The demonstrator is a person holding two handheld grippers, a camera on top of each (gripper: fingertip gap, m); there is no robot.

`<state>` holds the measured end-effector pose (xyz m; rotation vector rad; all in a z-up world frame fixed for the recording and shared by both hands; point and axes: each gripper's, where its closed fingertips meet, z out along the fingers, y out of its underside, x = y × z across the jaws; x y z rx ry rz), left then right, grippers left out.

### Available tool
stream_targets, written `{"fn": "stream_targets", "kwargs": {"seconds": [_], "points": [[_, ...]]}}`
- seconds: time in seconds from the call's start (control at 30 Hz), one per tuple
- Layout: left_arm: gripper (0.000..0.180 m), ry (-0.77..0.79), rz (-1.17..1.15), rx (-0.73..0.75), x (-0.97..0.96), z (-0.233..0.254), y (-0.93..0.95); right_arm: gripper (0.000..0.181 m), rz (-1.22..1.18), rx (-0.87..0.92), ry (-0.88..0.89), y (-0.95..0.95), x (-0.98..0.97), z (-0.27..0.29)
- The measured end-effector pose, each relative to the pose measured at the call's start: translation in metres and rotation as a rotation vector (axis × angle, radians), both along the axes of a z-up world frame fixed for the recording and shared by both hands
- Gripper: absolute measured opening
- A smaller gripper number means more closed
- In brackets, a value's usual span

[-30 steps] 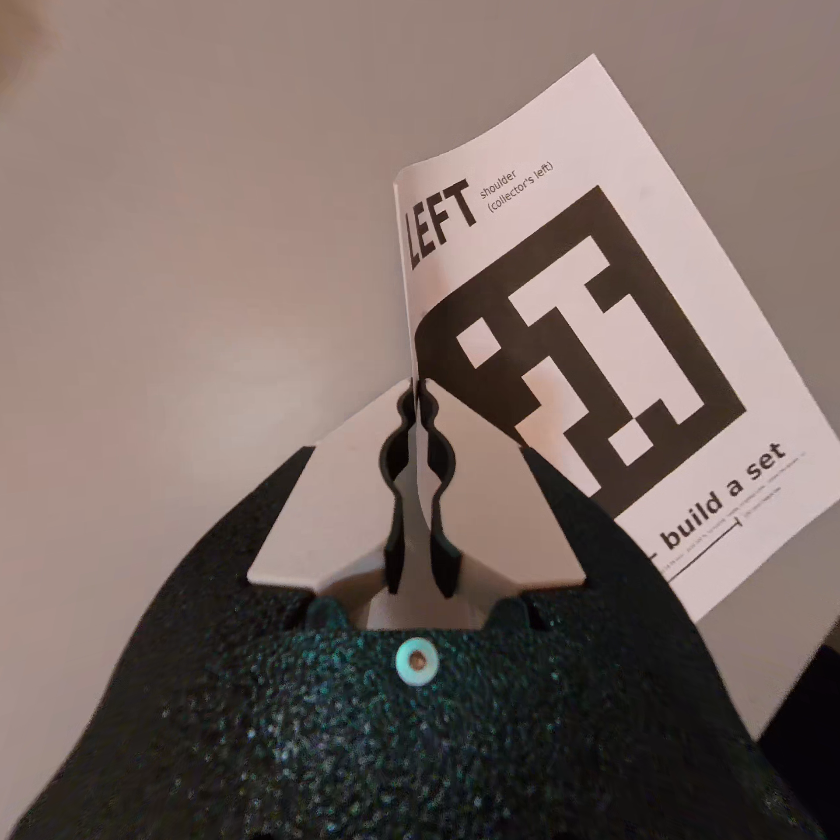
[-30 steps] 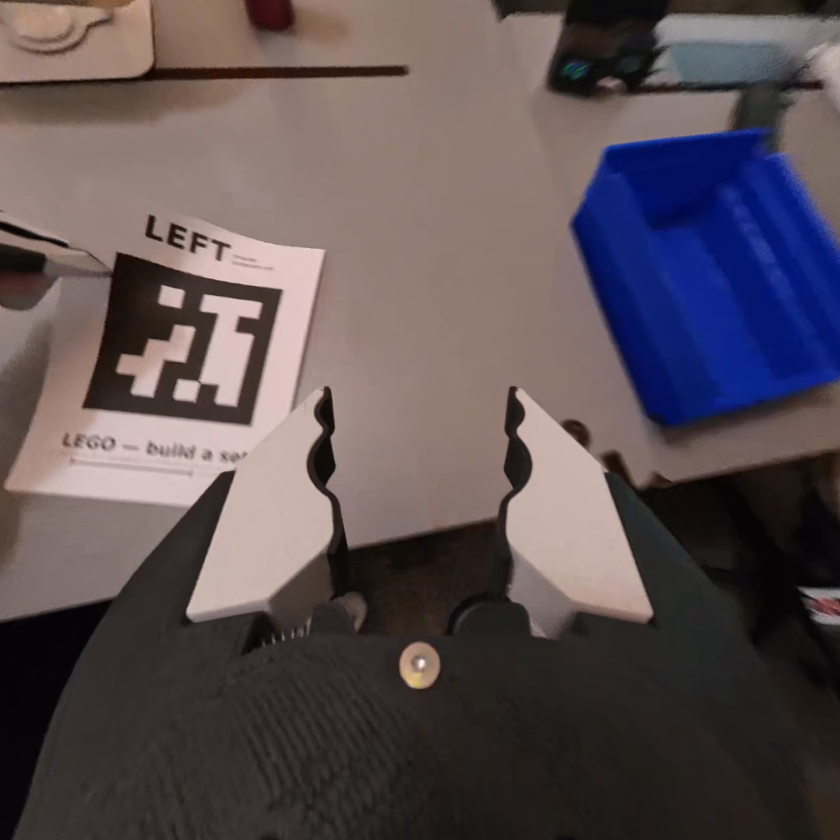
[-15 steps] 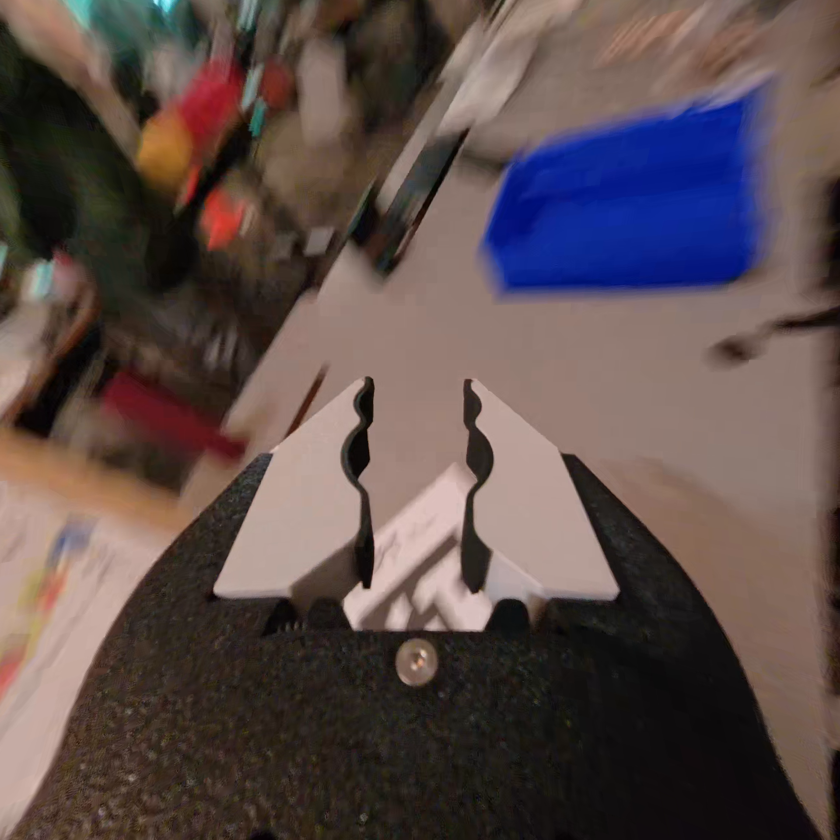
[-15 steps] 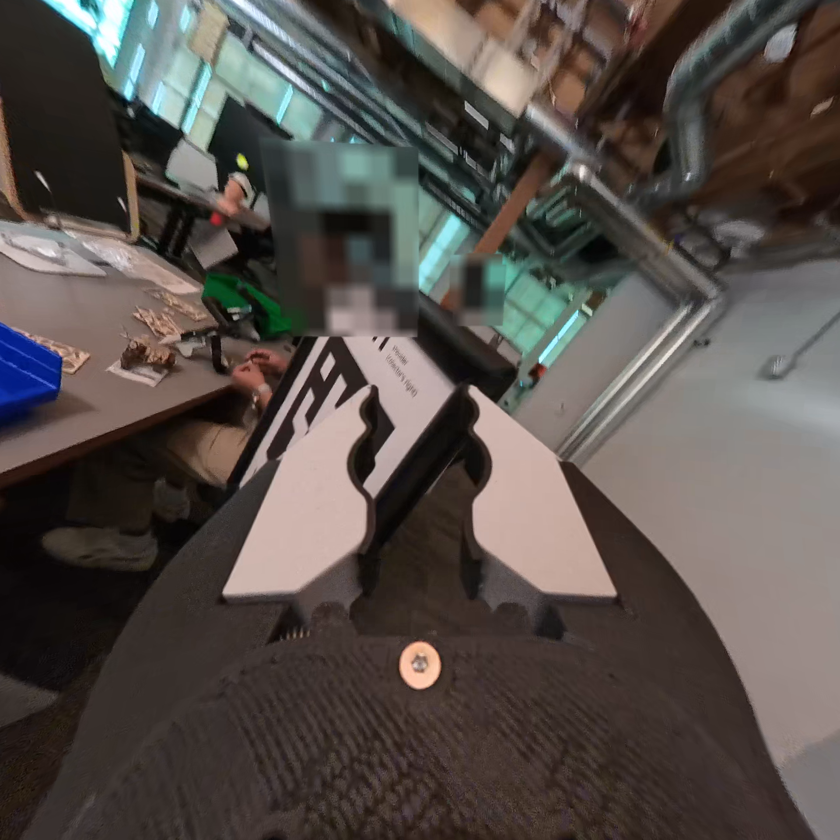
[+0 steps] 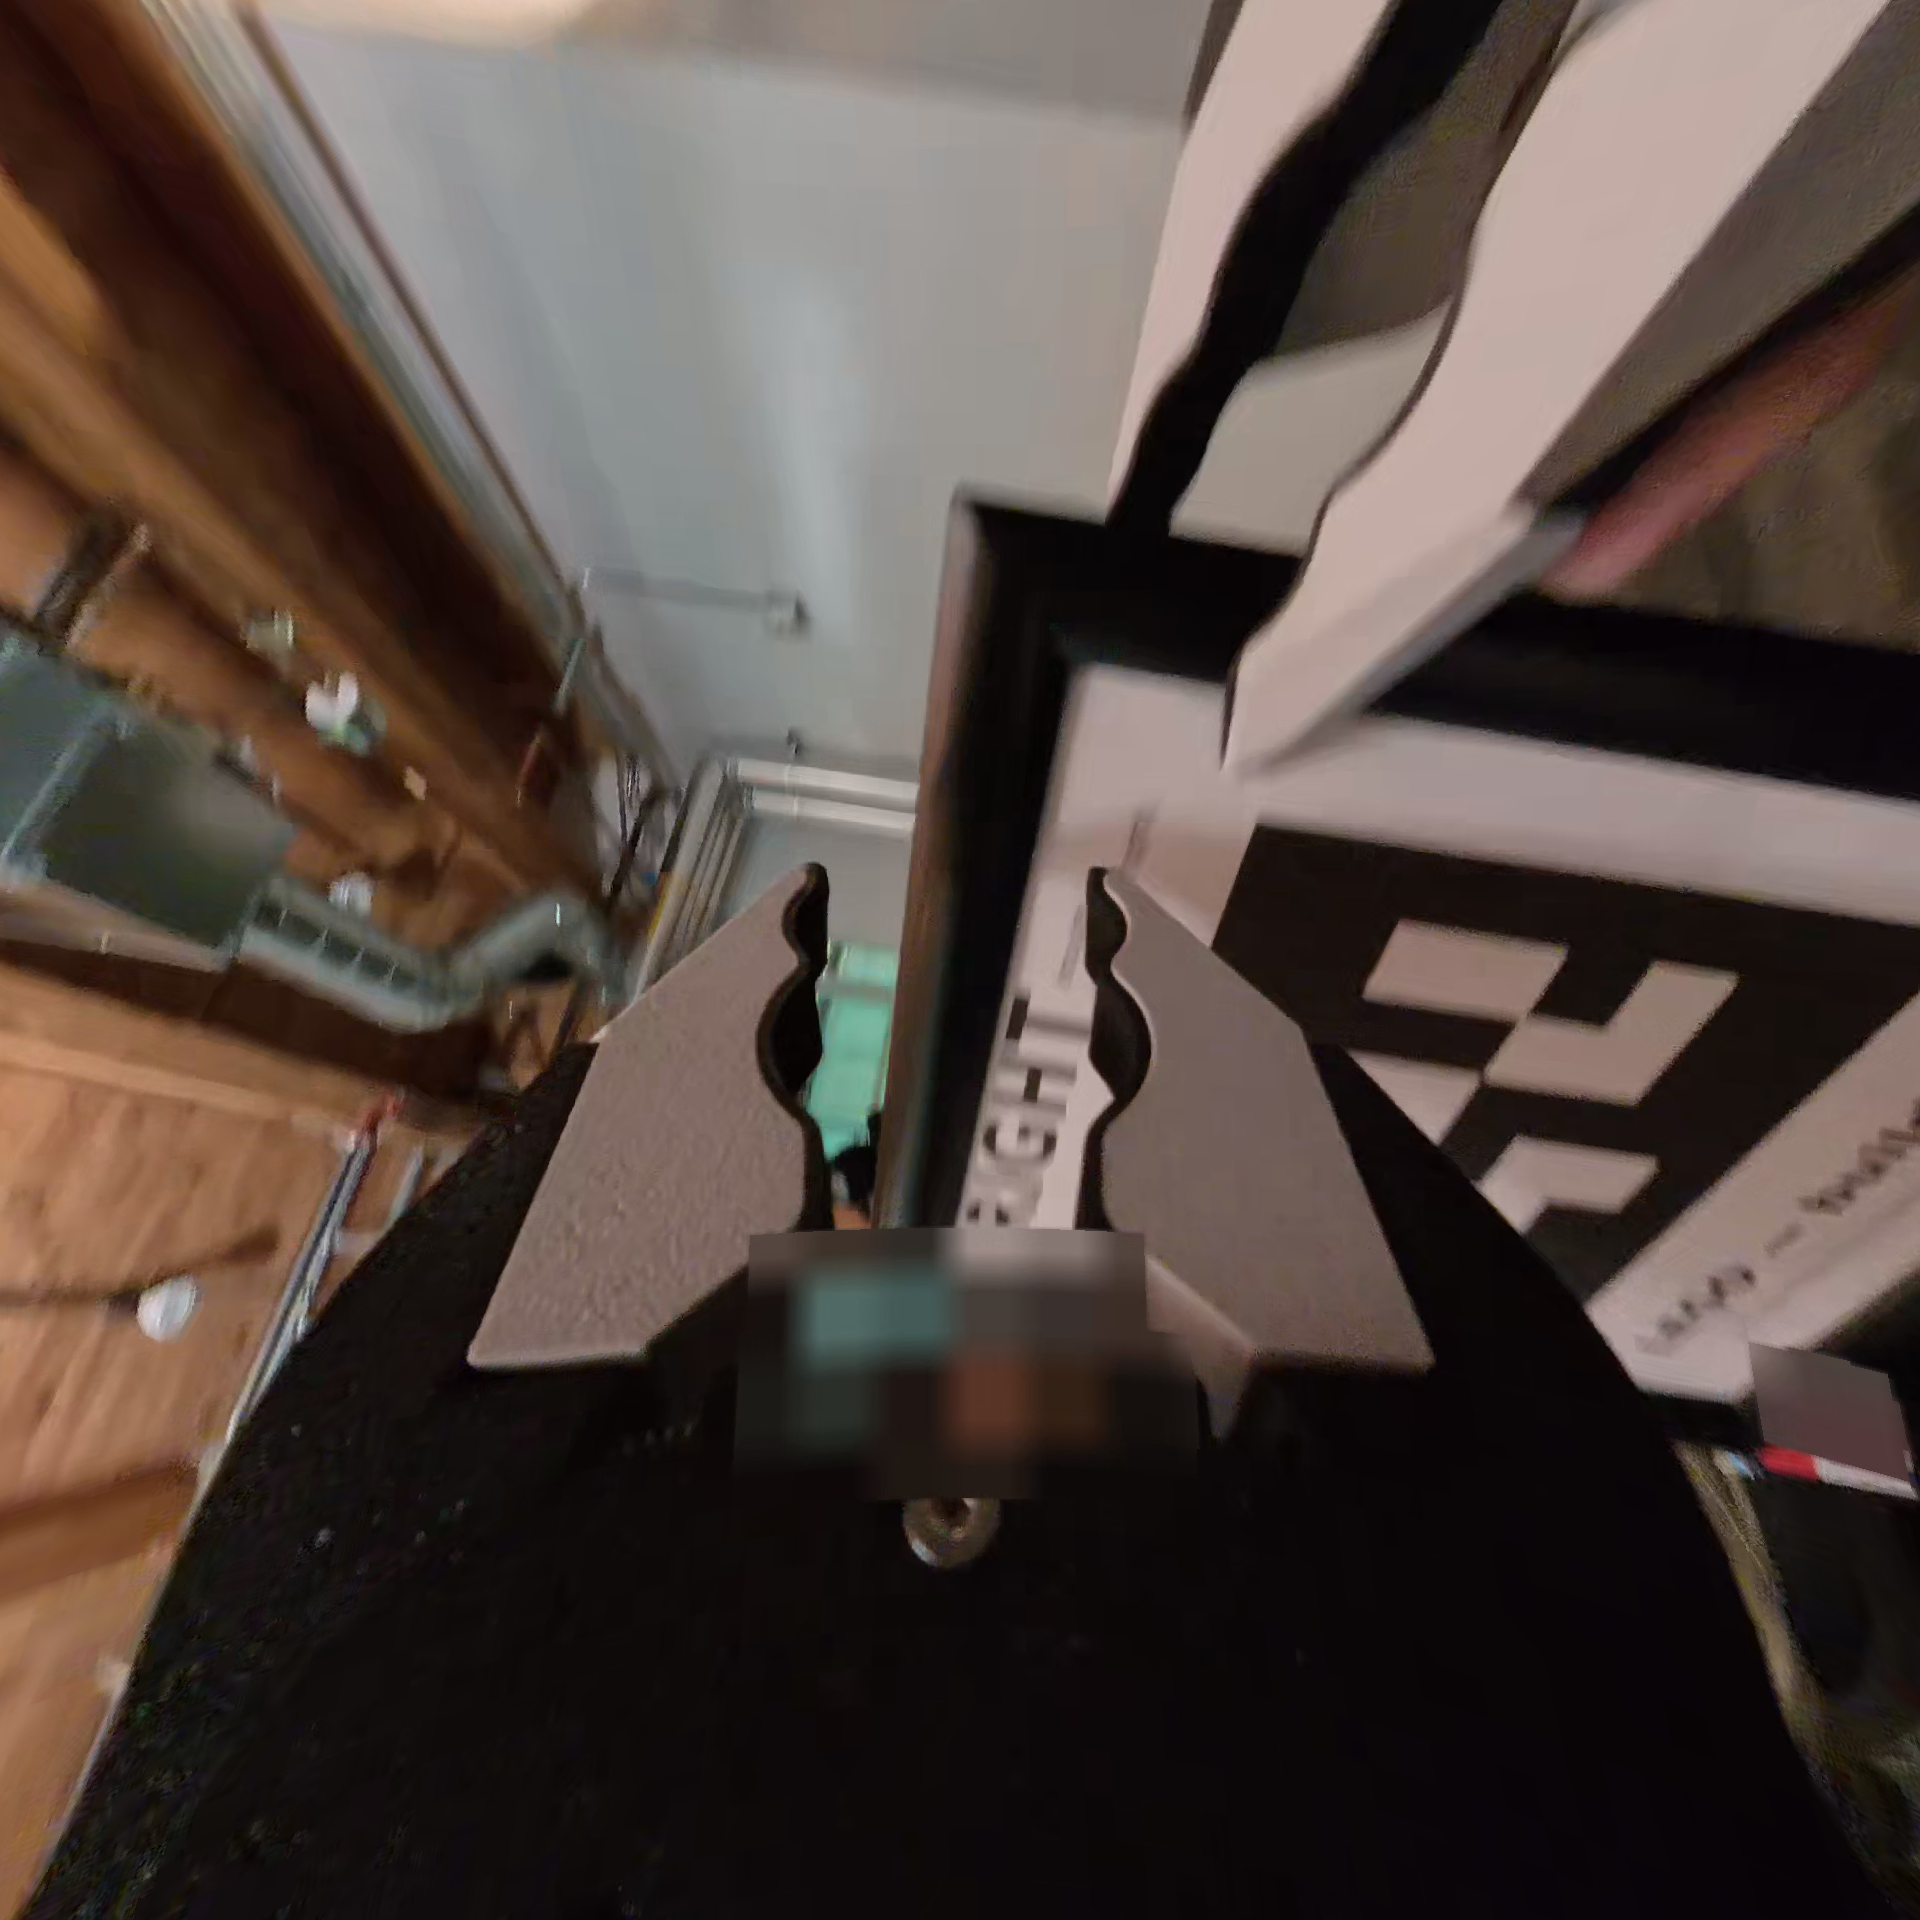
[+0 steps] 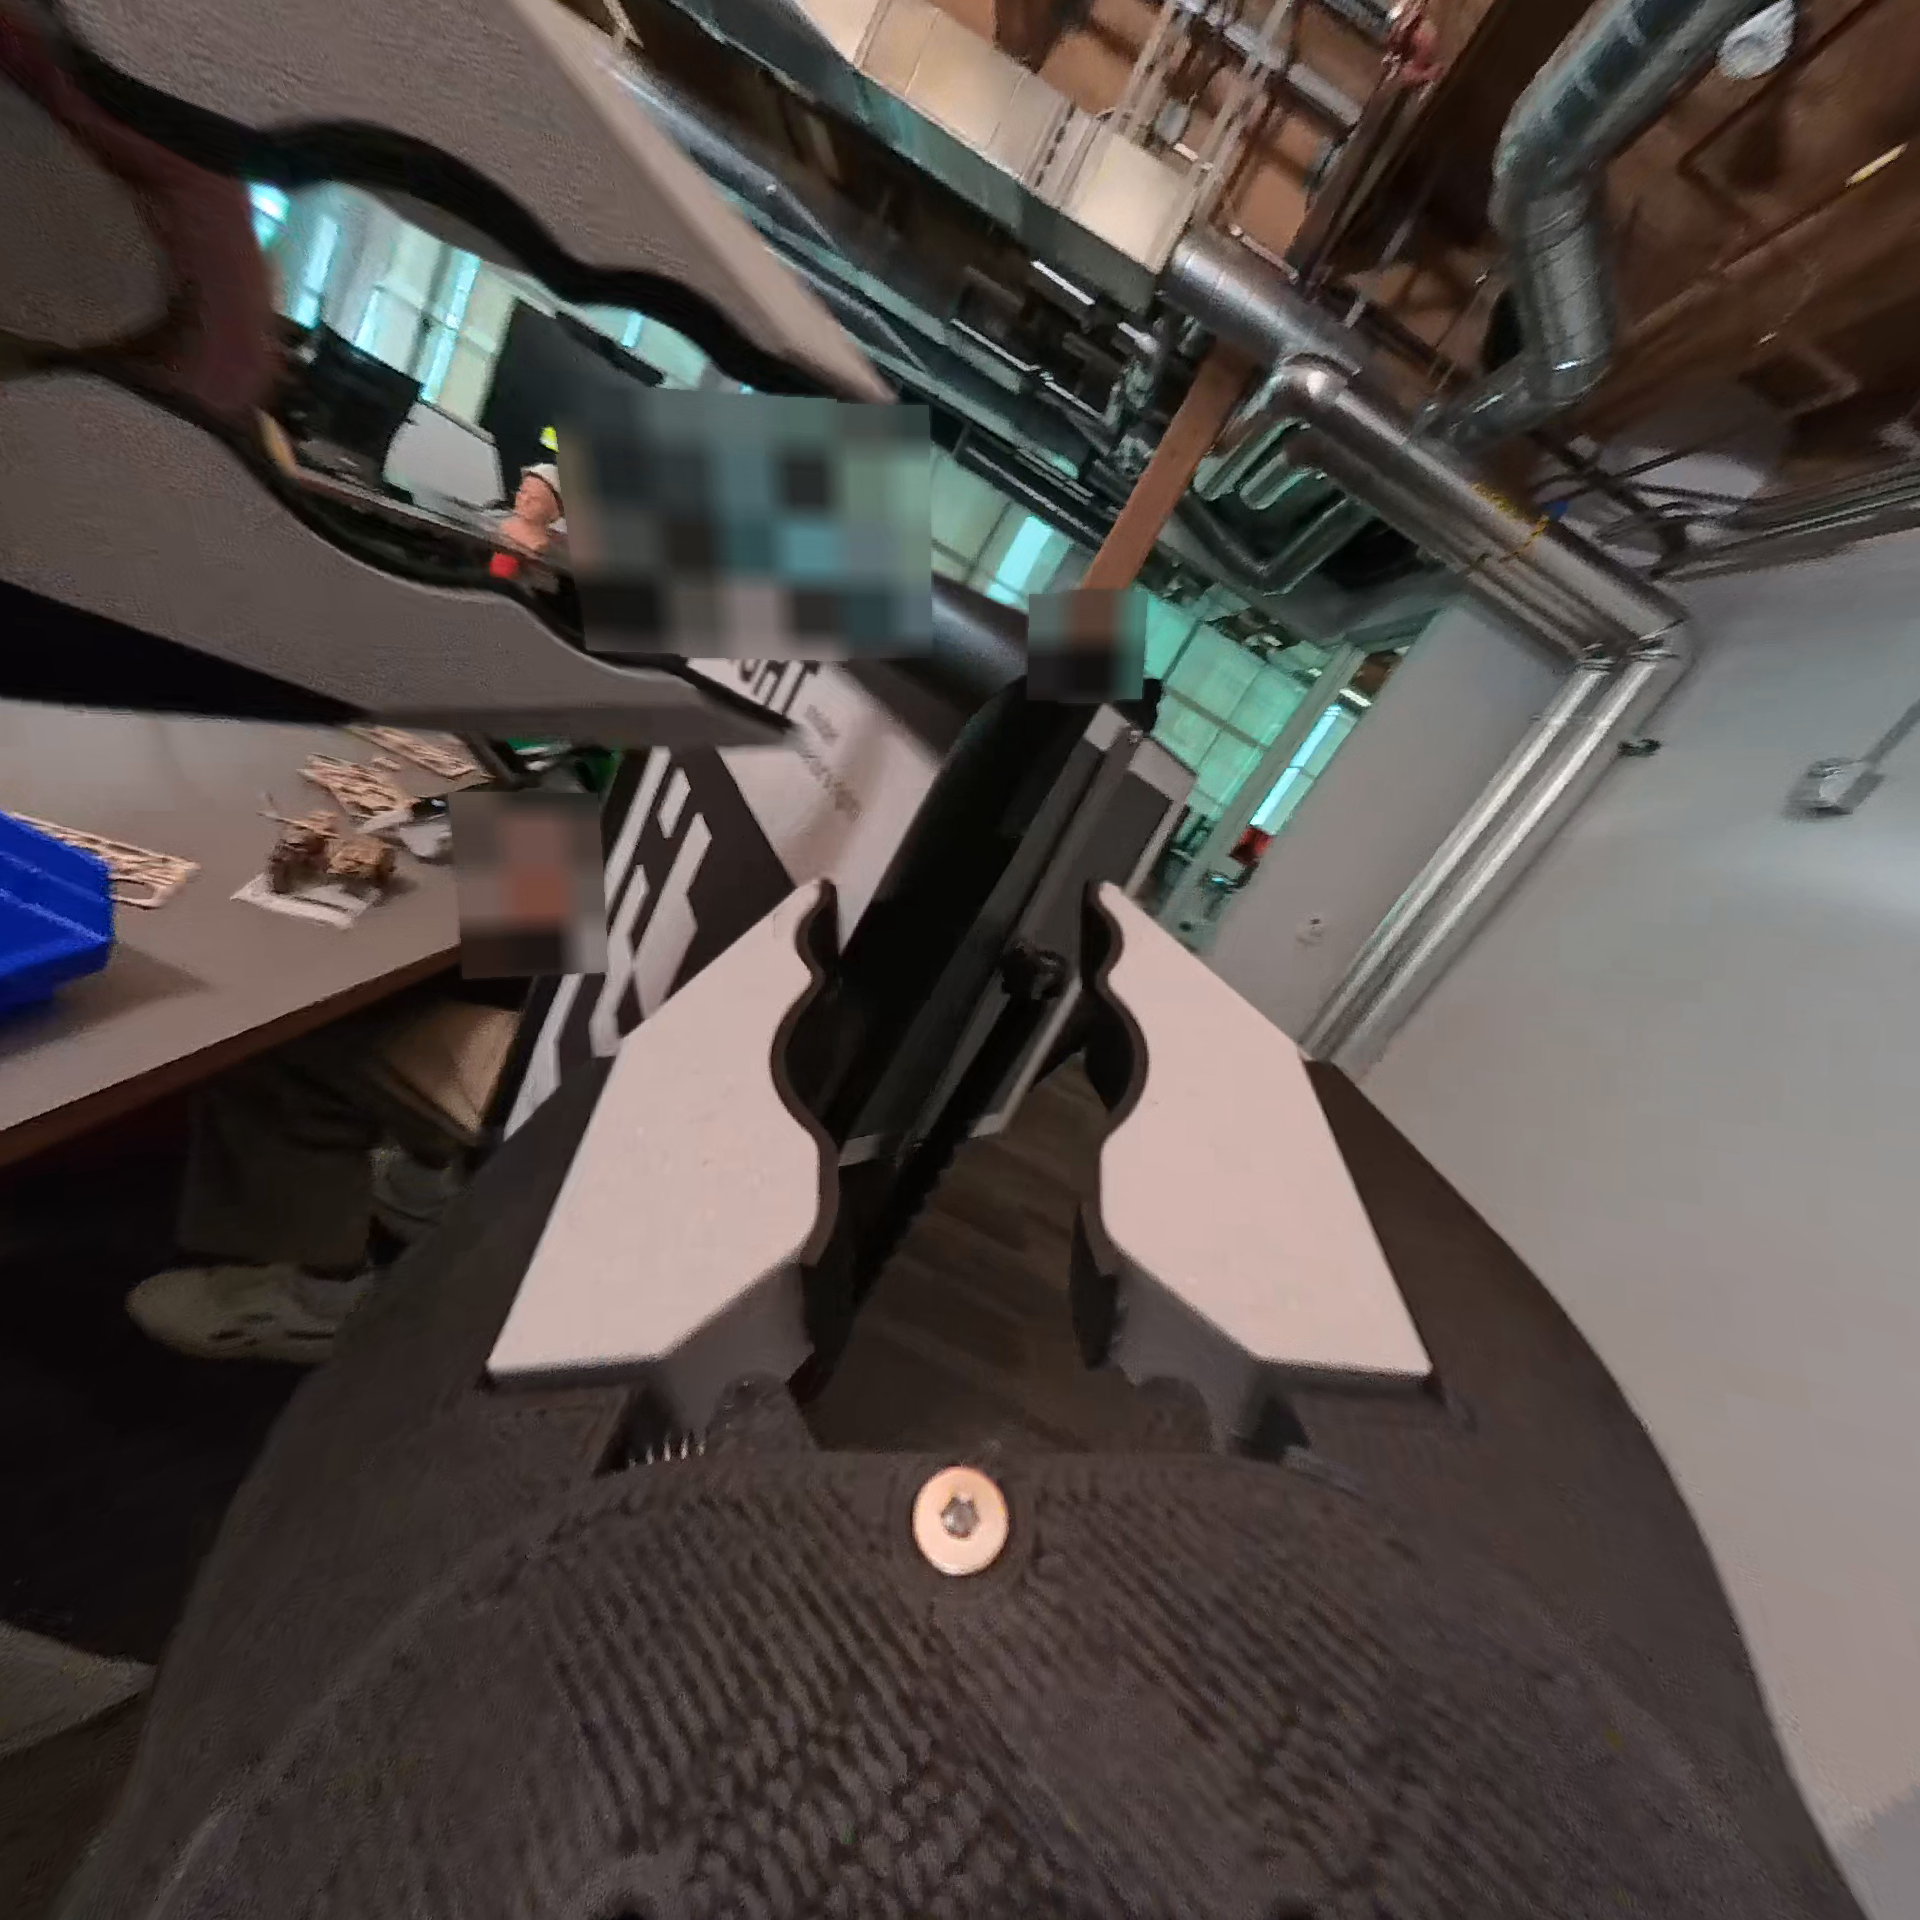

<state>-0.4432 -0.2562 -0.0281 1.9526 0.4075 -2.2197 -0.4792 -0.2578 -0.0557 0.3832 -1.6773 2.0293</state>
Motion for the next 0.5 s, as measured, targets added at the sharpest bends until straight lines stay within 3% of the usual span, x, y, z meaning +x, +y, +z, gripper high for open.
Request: {"fn": "stream_targets", "kwargs": {"seconds": [0.03,0.07,0.27,0.5], "points": [[0.045,-0.018,-0.044,-0.037,-0.011,-0.001,0.007,0.035,0.043,0.016,-0.021,-0.004,0.002,-0.003],[0.042,-0.030,-0.075,-0.082,-0.020,-0.001,0.011,0.021,0.087,0.038,-0.038,-0.008,0.006,-0.005],[0.033,-0.053,-0.175,-0.188,-0.044,-0.002,0.012,0.015,0.072,0.064,-0.250,-0.013,-0.017,-0.002],[0.022,-0.086,-0.166,-0.147,-0.050,0.006,0.008,0.014,0.051,0.092,-0.274,-0.018,-0.021,-0.001]]}}
